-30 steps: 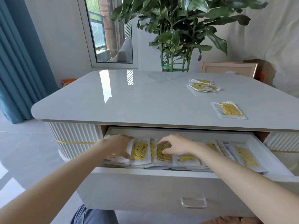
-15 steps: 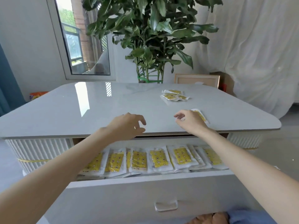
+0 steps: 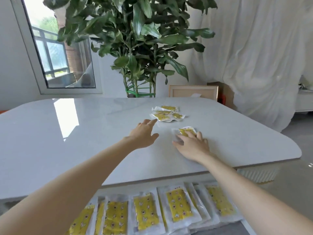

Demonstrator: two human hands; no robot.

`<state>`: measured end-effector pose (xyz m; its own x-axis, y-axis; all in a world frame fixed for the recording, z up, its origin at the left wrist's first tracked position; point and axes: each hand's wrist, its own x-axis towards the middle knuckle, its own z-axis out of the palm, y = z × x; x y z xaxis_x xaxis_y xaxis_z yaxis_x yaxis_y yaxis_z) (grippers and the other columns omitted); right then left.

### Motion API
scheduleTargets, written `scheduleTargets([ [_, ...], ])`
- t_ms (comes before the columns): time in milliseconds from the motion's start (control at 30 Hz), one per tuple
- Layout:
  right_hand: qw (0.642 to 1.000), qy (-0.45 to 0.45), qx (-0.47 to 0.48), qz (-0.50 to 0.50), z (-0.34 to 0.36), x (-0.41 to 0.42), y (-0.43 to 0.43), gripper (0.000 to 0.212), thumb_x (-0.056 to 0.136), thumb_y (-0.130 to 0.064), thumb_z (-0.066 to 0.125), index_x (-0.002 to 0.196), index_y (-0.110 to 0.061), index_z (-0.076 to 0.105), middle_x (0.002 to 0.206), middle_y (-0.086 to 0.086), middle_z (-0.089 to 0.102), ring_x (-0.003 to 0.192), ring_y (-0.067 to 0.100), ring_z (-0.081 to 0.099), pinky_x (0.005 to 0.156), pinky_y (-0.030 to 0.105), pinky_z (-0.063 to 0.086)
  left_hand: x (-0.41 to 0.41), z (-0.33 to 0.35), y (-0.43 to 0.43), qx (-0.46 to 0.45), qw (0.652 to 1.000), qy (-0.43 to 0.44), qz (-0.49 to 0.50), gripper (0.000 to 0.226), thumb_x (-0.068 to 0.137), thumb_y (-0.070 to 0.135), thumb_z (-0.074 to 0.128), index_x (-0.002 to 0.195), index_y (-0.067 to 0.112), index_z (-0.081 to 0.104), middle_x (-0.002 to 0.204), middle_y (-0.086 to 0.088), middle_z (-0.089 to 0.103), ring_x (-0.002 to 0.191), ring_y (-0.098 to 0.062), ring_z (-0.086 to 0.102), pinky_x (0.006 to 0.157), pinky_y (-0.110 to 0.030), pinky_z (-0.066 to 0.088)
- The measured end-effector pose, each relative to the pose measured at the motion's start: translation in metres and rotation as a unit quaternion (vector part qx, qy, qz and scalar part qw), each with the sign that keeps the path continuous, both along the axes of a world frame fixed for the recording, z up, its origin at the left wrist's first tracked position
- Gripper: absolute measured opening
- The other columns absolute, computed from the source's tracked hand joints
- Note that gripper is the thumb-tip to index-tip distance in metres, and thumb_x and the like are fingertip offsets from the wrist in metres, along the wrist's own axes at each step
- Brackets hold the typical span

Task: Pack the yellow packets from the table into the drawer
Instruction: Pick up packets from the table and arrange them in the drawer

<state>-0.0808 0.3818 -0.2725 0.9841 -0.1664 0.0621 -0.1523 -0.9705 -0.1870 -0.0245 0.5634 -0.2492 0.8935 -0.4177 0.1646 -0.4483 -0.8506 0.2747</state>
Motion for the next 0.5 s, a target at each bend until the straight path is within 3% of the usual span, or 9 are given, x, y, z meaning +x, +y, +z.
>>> scheduleTargets([
  [133, 0.999, -0.036, -0.028, -0.014, -0.006, 0.028, -0.011, 0.057, 0.087, -0.073, 0.028, 0.131, -0.043, 0.046, 0.151, -0.007, 0.030, 0.137, 0.027, 0.016, 0.104, 0.042, 0.021, 0.056, -0.008, -0.035, -0.037, 0.999, -0.002, 0.008, 0.066, 0.095, 0.038, 0.046, 0.151, 0.023, 0.014, 0.158, -0.005, 0.008, 0.144, -0.030, 0.014, 0.114, -0.049, 0.025],
  [300, 0.998, -0.064, -0.011, -0.020, -0.013, 0.057, -0.020, 0.060, 0.082, -0.078, 0.029, 0.129, -0.045, 0.046, 0.146, -0.010, 0.033, 0.134, 0.025, 0.017, 0.104, 0.039, 0.019, 0.108, -0.019, -0.061, 0.009, 1.000, 0.013, -0.004, 0.067, 0.096, 0.044, 0.041, 0.152, 0.027, 0.009, 0.160, 0.004, 0.002, 0.148, -0.023, -0.001, 0.116, -0.055, 0.011],
  [400, 0.997, -0.072, -0.012, -0.021, -0.013, 0.065, -0.021, 0.057, 0.083, -0.076, 0.032, 0.127, -0.044, 0.048, 0.144, -0.010, 0.036, 0.132, 0.025, 0.019, 0.103, 0.038, 0.020, 0.118, -0.030, -0.062, 0.012, 0.999, 0.029, 0.010, 0.057, 0.097, 0.045, 0.033, 0.150, 0.032, 0.015, 0.159, 0.008, 0.010, 0.147, -0.017, 0.010, 0.117, -0.048, 0.008],
  [500, 0.997, -0.074, -0.014, -0.020, -0.011, 0.065, -0.020, 0.056, 0.084, -0.075, 0.032, 0.125, -0.042, 0.050, 0.141, -0.008, 0.039, 0.130, 0.024, 0.021, 0.102, 0.038, 0.021, 0.112, -0.036, -0.051, -0.013, 1.000, 0.001, 0.010, 0.049, 0.099, 0.038, 0.028, 0.148, 0.034, 0.024, 0.157, 0.007, 0.021, 0.143, -0.018, 0.026, 0.117, -0.040, 0.015],
])
